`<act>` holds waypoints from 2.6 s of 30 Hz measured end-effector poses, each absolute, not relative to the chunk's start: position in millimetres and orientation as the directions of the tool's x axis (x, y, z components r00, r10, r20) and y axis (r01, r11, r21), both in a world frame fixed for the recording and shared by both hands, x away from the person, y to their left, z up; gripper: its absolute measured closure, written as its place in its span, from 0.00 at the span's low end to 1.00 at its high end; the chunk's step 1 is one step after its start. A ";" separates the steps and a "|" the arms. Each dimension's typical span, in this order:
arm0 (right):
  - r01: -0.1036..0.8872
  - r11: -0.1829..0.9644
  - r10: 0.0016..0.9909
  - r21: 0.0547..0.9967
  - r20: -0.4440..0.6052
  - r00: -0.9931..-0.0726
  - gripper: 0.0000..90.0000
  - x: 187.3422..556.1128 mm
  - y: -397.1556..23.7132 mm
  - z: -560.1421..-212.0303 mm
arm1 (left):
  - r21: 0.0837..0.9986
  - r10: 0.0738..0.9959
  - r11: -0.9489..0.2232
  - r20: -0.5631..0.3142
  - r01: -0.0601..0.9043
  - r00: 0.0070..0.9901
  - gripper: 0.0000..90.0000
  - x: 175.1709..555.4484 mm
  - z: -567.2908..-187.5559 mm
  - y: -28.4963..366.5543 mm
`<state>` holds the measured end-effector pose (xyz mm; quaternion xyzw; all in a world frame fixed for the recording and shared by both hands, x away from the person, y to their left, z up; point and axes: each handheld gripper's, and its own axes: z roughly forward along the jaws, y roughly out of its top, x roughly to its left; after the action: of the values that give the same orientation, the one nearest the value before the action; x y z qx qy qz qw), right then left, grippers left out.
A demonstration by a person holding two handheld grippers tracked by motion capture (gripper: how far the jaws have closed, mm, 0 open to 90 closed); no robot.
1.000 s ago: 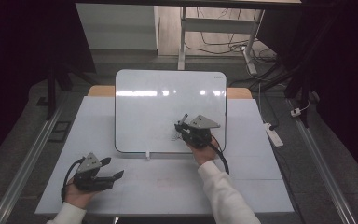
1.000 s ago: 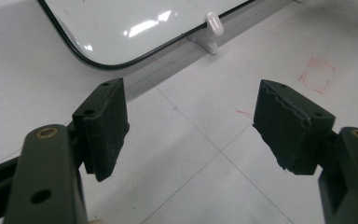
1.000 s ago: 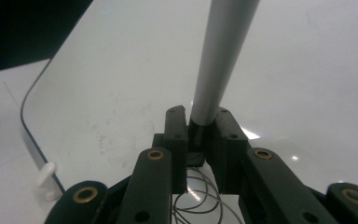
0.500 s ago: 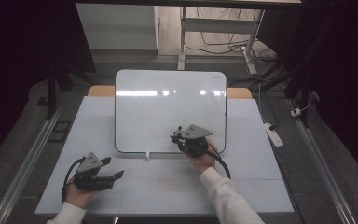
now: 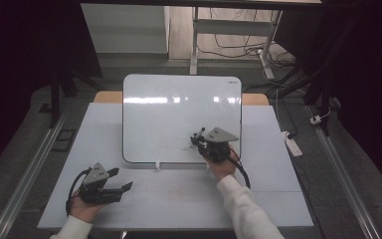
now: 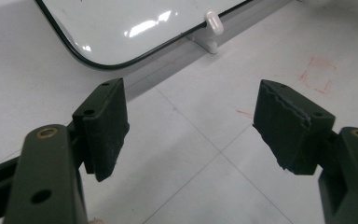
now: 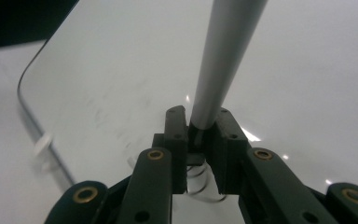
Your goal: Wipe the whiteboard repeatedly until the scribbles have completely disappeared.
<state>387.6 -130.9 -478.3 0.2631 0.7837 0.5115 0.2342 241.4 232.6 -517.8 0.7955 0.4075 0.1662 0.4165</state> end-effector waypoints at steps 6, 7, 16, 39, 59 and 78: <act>0.119 0.443 0.561 0.889 -0.171 -0.810 0.86 377.5 -111.0 -486.1 | 0.798 0.787 -0.320 -0.076 0.511 0.612 0.30 241.9 -518.1 233.7; 0.135 0.402 0.600 0.906 -0.148 -0.786 0.87 382.1 -116.9 -482.5 | 0.799 0.787 -0.320 -0.076 0.510 0.612 0.30 241.3 -517.9 233.7; 0.142 0.423 0.565 0.895 -0.138 -0.814 0.87 375.9 -114.3 -489.0 | 0.797 0.787 -0.322 -0.074 0.510 0.612 0.30 241.8 -518.2 233.5; 0.158 0.414 0.570 0.897 -0.119 -0.813 0.87 371.8 -117.0 -492.4 | 0.800 0.789 -0.319 -0.073 0.509 0.610 0.30 241.7 -517.8 233.4; 0.122 0.449 0.547 0.885 -0.164 -0.821 0.87 371.8 -123.7 -492.0 | 0.799 0.789 -0.321 -0.071 0.508 0.610 0.30 241.3 -517.7 233.4; 0.137 0.425 0.575 0.895 -0.150 -0.804 0.87 367.6 -140.8 -495.6 | 0.797 0.789 -0.324 -0.070 0.510 0.610 0.30 242.5 -518.2 233.2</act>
<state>367.6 -140.8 -495.6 0.2188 0.8138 0.4896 0.2239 242.5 233.2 -518.2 0.7959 0.4082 0.1686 0.4142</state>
